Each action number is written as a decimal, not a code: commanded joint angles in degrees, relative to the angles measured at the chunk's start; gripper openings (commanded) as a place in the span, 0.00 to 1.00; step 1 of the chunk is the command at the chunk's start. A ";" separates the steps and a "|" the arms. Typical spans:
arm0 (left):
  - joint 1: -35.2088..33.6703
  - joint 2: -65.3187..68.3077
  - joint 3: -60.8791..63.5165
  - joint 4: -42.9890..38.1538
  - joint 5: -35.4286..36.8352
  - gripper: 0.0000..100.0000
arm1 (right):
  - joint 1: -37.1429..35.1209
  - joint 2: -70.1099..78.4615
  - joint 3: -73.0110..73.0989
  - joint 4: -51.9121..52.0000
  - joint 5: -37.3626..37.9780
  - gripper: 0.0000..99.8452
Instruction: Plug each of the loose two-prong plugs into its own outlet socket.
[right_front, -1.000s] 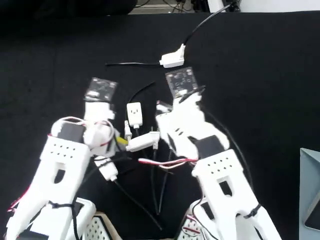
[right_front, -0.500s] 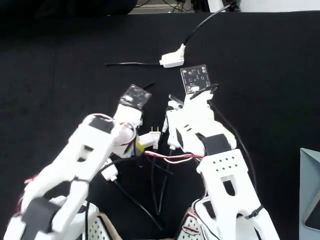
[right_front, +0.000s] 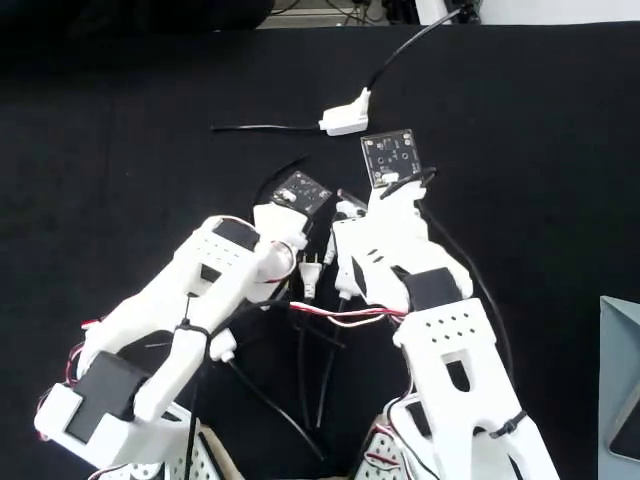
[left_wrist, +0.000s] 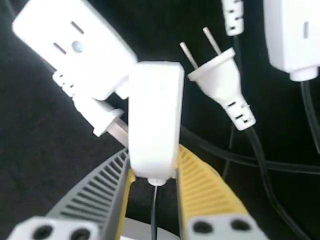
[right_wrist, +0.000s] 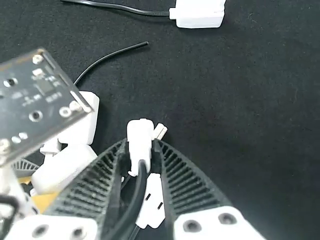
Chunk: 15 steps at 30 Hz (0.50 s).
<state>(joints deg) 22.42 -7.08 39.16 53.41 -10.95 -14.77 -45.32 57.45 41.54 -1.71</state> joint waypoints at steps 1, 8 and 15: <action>-1.19 -1.05 -2.42 -0.18 -0.62 0.03 | 0.35 -1.19 -2.33 0.09 -0.44 0.01; -12.97 -11.78 -2.95 8.18 -8.97 0.03 | 0.18 -1.01 -2.24 0.09 -0.44 0.01; -23.08 -18.46 -2.86 11.87 -23.38 0.03 | 0.18 -0.84 -2.24 0.09 -0.53 0.01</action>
<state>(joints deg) 3.16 -22.73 39.16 64.57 -28.62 -14.77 -45.32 57.45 41.54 -1.71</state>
